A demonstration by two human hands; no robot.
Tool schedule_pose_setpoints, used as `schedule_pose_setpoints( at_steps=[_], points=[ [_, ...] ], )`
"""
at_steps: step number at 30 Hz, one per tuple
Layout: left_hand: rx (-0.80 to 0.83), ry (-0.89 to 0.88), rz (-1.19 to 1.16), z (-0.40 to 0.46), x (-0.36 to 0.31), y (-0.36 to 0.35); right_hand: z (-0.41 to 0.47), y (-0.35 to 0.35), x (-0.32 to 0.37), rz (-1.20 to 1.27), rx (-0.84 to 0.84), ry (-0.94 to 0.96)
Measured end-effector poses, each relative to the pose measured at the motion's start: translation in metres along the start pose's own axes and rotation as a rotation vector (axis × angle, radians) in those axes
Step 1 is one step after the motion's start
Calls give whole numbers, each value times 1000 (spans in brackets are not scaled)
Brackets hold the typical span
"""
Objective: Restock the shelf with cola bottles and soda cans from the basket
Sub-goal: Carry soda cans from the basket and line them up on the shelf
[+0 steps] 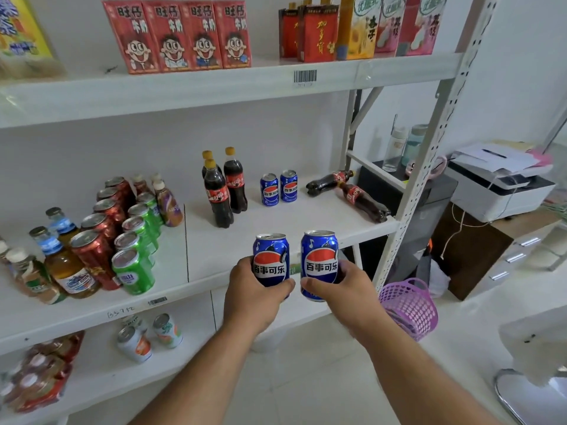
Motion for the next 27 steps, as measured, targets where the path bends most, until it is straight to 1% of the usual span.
schedule_pose_setpoints(
  at_steps=[5, 13, 19, 27],
  points=[
    [-71, 16, 32, 43, -23, -60, 73, 51, 6, -22, 19, 16],
    [-183, 58, 45, 92, -37, -127, 160, 101, 20, -81, 79, -4],
    [-242, 98, 90, 129, -25, -141, 209, 95, 21, -115, 118, -26],
    [-274, 105, 95, 193, 17, -137, 272, 51, 25, -193, 121, -58]
  ],
)
Point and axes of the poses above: each hand's wrist, its own z-axis towards the middle knuckle, its own y-axis out of the back of the hand, x = y × z, the point moved 1 cm from there along z, towards the middle knuckle, and after that the axes turned 10 degrees about -y, right-handed, at the moved point
